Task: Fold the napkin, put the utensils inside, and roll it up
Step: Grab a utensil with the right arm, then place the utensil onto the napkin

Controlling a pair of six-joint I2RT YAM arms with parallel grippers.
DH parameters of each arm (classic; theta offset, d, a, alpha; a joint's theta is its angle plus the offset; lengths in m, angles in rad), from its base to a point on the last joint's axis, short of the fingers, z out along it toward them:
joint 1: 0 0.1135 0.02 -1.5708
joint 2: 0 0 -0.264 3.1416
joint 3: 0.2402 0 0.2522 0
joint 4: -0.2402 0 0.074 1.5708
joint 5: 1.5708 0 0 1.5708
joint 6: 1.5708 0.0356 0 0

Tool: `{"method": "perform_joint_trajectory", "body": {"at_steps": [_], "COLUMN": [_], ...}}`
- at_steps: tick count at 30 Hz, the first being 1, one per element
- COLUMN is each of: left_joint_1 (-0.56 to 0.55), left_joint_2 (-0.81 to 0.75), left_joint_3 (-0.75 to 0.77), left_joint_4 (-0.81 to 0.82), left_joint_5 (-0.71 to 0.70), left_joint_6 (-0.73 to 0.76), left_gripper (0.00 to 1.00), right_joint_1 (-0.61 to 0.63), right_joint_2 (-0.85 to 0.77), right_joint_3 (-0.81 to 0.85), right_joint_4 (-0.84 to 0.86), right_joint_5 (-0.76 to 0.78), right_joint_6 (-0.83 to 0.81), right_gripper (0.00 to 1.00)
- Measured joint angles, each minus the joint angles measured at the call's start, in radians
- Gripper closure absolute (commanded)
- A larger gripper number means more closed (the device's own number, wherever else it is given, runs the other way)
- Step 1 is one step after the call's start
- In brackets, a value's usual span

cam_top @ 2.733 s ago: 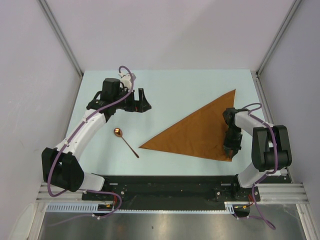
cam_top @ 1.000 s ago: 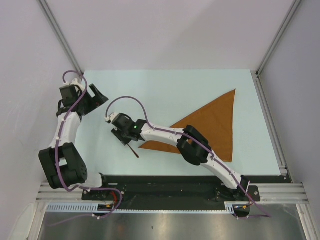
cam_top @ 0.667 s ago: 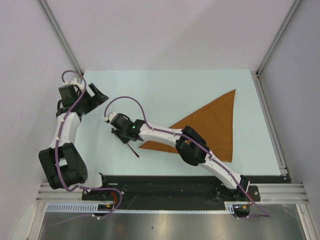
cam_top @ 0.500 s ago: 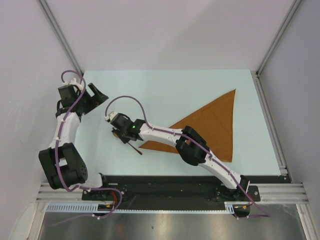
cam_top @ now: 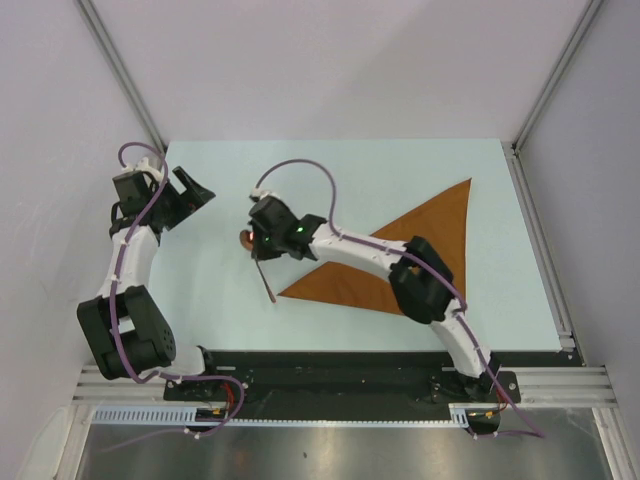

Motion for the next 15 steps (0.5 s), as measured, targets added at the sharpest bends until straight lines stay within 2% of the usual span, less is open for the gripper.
{"method": "perform_joint_trajectory", "body": {"at_steps": [9, 15], "left_joint_1": [0.003, 0.003], "left_joint_2": [-0.01, -0.016], "left_joint_3": [-0.008, -0.019], "left_joint_4": [0.006, 0.026], "left_joint_5": [0.014, 0.035], "left_joint_6": [-0.007, -0.026], "left_gripper": [0.0, 0.0], "right_joint_1": [-0.137, -0.273], "right_joint_2": [-0.452, -0.564], "right_joint_3": [-0.435, -0.673], "right_joint_4": [0.097, 0.019], "right_joint_5": [0.301, 0.495], "right_joint_6": [0.349, 0.558], "right_gripper": [1.0, 1.0]}}
